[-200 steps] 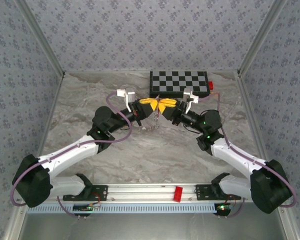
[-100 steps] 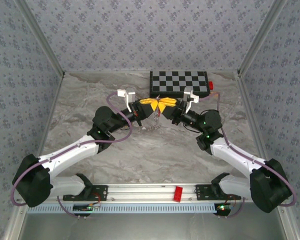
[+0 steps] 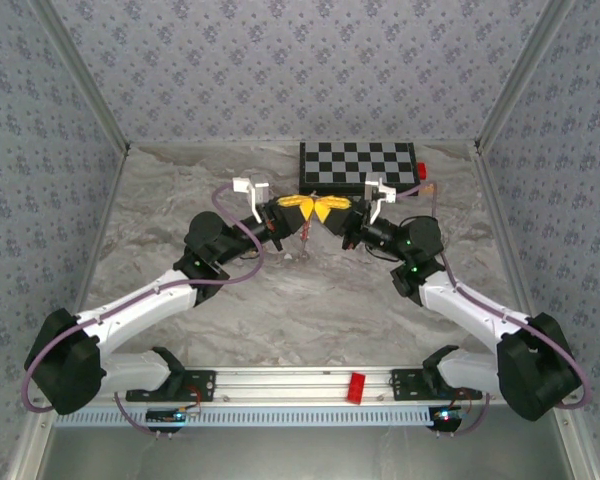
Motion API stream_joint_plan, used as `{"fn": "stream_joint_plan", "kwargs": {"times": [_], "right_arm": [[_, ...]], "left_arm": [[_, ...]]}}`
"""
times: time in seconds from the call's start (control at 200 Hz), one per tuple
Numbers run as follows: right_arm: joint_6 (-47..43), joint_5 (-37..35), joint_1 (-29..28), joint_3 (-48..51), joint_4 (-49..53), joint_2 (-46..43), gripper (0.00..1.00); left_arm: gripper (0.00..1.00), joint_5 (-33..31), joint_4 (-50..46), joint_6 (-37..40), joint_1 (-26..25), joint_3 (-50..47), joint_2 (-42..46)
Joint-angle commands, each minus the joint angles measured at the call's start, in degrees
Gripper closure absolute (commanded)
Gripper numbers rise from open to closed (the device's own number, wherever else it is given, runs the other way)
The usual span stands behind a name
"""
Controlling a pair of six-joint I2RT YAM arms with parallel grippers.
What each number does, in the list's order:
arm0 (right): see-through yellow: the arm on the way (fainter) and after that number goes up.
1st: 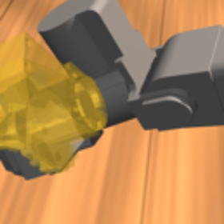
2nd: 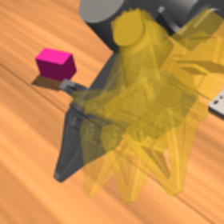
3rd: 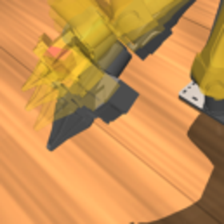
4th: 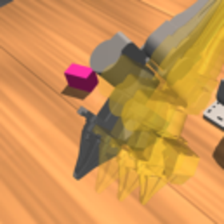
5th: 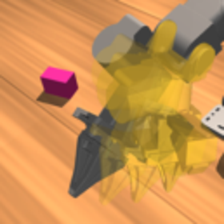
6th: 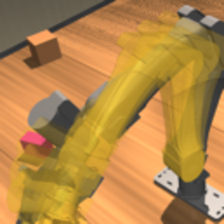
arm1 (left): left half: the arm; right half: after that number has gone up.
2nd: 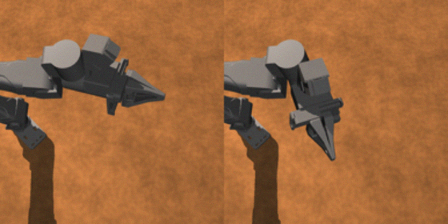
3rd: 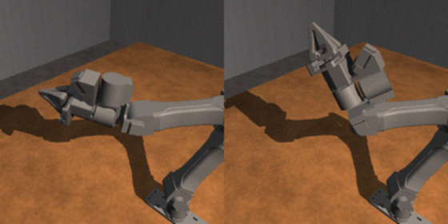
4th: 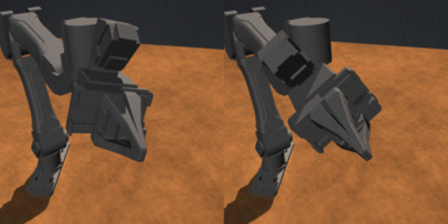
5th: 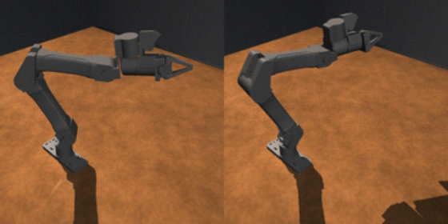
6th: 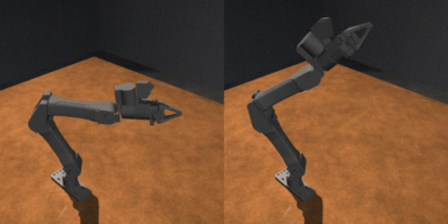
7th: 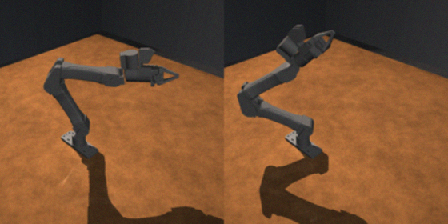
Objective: Put the keys on the keyring
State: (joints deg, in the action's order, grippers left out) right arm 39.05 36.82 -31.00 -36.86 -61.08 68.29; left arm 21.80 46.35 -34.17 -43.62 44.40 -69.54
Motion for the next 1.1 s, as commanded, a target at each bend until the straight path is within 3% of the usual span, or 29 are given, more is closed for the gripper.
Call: {"fn": "stream_joint_plan", "kwargs": {"times": [0.0,0.095,0.23,0.315,0.4,0.62,0.715,0.96,1.094], "right_arm": [[-0.4,2.7,-0.4,-2.0,-1.0,0.3,1.00],[-1.8,3.3,0.4,-2.0,1.8,-0.7,1.00],[-5.7,4.7,2.8,-2.4,10.7,-3.1,1.00],[-8.9,6.3,4.6,-3.1,17.7,-4.7,1.00],[-14.3,7.8,5.9,-4.9,28.3,-6.5,1.00],[-32.1,11.0,6.5,-14.7,62.1,-6.4,1.00],[-37.8,11.3,6.1,-19.0,72.3,-3.8,1.00],[-45.6,9.5,4.9,-24.0,82.4,-0.6,1.00],[-45.9,11.6,4.5,-23.6,81.9,-0.3,1.00]], "left_arm": [[1.00,3.5,-0.5,0.1,-1.0,1.7,-0.5],[1.00,3.2,-3.8,1.4,-0.9,2.2,-0.2],[0.90,3.0,-9.8,3.5,0.1,3.1,0.7],[0.75,4.2,-12.0,3.5,1.9,3.1,0.9],[0.69,6.9,-13.7,3.8,4.0,3.2,0.9],[0.65,11.7,-22.0,10.9,6.3,4.9,1.7],[0.65,14.3,-26.2,14.7,6.6,6.4,1.7],[0.65,16.1,-31.7,19.1,7.4,7.6,1.7],[0.65,18.2,-33.1,20.1,7.4,8.4,0.7]]}}
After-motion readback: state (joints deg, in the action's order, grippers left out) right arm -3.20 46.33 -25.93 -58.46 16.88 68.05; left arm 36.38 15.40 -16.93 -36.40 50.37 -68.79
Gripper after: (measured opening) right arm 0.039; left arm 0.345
